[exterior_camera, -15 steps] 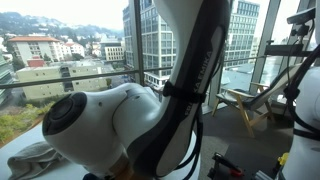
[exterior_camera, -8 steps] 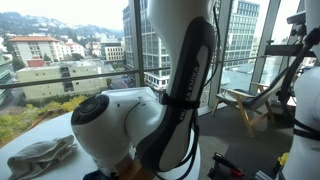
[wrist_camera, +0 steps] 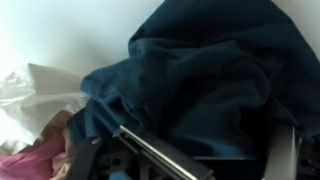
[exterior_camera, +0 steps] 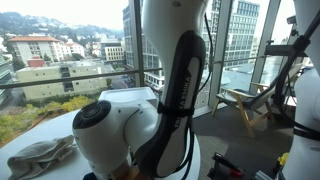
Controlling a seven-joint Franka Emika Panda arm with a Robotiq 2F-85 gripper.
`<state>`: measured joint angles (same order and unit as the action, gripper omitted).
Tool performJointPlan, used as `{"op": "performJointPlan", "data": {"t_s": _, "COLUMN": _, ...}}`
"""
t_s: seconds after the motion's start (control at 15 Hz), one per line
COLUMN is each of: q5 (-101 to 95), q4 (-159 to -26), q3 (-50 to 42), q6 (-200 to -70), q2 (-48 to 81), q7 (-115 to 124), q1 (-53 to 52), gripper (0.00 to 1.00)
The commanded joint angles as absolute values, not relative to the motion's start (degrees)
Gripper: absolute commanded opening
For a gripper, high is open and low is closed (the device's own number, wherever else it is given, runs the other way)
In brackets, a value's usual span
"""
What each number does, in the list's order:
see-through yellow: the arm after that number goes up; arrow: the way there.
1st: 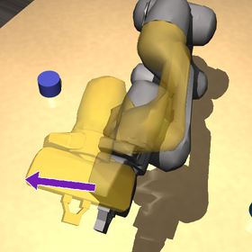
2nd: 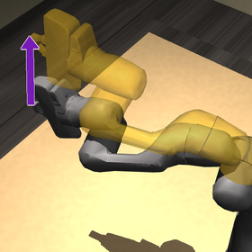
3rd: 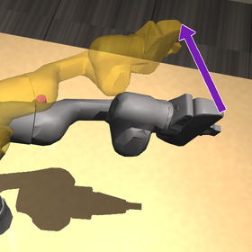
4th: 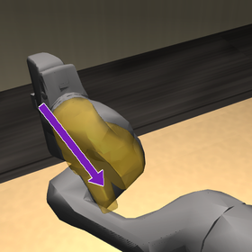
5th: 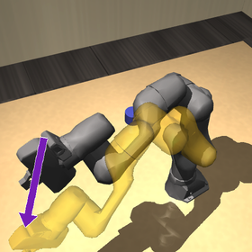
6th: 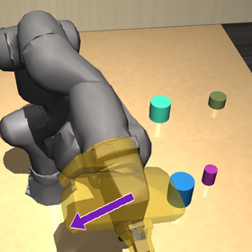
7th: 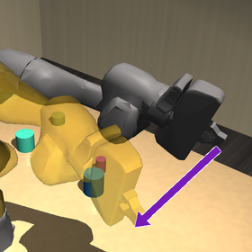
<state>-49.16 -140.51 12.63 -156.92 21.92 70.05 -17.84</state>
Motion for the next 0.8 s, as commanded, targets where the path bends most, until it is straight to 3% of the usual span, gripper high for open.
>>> {"op": "performJointPlan", "data": {"t_s": 0.0, "q5": -51.1, "q4": -137.8, "q3": 12.0, "q6": -157.3, "q2": 25.7, "q7": 69.3, "q1": -18.4, "gripper": 1.00}}
{"op": "performJointPlan", "data": {"t_s": 0.13, "q5": -51.4, "q4": -137.3, "q3": 12.4, "q6": -157.5, "q2": 26.6, "q7": 69.0, "q1": -18.2, "gripper": 1.00}}
{"op": "performJointPlan", "data": {"t_s": 0.2, "q5": -51.3, "q4": -137.2, "q3": 12.6, "q6": -157.5, "q2": 26.7, "q7": 68.7, "q1": -18.1, "gripper": 0.95}}
{"op": "performJointPlan", "data": {"t_s": 0.27, "q5": -50.7, "q4": -137.3, "q3": 13.1, "q6": -157.4, "q2": 26.6, "q7": 67.9, "q1": -17.8, "gripper": 0.74}}
{"op": "performJointPlan", "data": {"t_s": 0.4, "q5": -50.2, "q4": -137.8, "q3": 13.5, "q6": -157.7, "q2": 26.2, "q7": 67.2, "q1": -17.5, "gripper": 0.70}}
{"op": "performJointPlan", "data": {"t_s": 0.73, "q5": -47.0, "q4": -138.8, "q3": 15.6, "q6": -158.1, "q2": 25.0, "q7": 64.9, "q1": -15.7, "gripper": 0.32}}
